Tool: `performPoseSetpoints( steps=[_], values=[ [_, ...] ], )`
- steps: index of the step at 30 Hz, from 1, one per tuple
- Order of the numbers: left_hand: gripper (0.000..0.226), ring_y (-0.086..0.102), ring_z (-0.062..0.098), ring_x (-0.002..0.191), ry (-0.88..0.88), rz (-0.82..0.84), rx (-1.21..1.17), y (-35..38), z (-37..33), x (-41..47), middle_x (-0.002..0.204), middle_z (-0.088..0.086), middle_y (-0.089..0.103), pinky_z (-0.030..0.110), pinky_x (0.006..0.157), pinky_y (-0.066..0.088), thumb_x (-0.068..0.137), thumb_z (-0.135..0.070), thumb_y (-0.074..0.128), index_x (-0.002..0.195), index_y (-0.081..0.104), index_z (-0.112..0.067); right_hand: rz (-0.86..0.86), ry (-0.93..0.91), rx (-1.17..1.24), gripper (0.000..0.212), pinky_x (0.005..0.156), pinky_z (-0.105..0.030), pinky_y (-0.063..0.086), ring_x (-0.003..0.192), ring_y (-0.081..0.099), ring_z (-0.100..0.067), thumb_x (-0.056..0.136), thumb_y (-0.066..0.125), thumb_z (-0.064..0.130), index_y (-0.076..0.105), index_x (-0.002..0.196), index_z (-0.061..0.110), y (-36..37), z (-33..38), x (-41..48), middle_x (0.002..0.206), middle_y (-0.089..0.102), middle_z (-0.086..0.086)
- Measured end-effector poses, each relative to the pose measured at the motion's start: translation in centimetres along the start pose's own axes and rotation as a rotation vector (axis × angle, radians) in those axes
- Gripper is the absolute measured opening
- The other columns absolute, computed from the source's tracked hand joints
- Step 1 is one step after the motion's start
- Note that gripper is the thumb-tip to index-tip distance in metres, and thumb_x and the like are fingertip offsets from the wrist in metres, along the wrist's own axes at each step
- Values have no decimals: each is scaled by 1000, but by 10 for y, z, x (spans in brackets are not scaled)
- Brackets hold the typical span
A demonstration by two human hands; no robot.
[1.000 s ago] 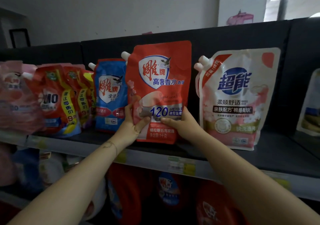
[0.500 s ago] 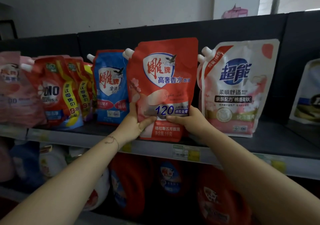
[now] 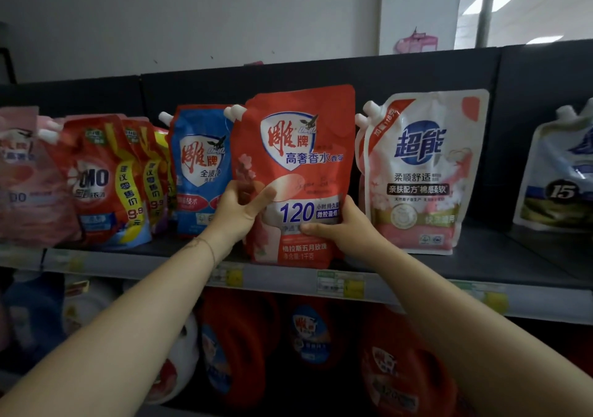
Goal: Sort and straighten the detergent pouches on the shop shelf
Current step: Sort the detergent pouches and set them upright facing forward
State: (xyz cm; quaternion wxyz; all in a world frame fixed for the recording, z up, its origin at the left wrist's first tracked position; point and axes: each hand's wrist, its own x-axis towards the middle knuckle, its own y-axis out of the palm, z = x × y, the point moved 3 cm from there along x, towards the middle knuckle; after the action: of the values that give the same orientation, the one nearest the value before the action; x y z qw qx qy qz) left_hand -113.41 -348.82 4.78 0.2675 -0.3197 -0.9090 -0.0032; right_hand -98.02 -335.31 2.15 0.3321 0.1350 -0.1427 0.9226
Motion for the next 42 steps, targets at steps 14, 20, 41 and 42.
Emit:
performPoseSetpoints(
  steps=[14, 20, 41, 42],
  values=[
    [46, 44, 15, 72, 501, -454, 484, -2, -15, -30, 85, -1, 44, 26, 60, 35, 78, -44, 72, 87, 37, -18, -473, -285, -572, 92, 79, -33, 52, 99, 56, -12, 51, 86, 58, 32, 118, 25, -6, 21, -35, 115, 49, 6],
    [19, 50, 19, 69, 756, -249, 833, 20, -29, -50, 72, -6, 49, 33, 65, 38, 86, -30, 55, 75, 45, -18, -472, -620, -1070, 44, 59, -31, 39, 77, 54, -24, 71, 79, 39, 53, 91, 10, 4, 40, -44, 87, 53, -3],
    [22, 57, 28, 90, 959, 124, 820, 201, -112, -92, 94, 5, 54, 37, 69, 41, 79, -27, 62, 96, 57, -14, -430, -358, -1385, 26, 70, -30, 32, 95, 56, -22, 88, 59, 36, 55, 107, 19, -156, 71, -131, 103, 57, 2],
    [24, 56, 27, 93, 957, 149, 812, 216, -117, -96, 97, 5, 54, 39, 72, 43, 80, -28, 62, 99, 56, -14, -427, -341, -1389, 25, 69, -30, 32, 94, 56, -22, 88, 58, 36, 55, 105, 19, -170, 70, -137, 100, 57, 2]
  ],
)
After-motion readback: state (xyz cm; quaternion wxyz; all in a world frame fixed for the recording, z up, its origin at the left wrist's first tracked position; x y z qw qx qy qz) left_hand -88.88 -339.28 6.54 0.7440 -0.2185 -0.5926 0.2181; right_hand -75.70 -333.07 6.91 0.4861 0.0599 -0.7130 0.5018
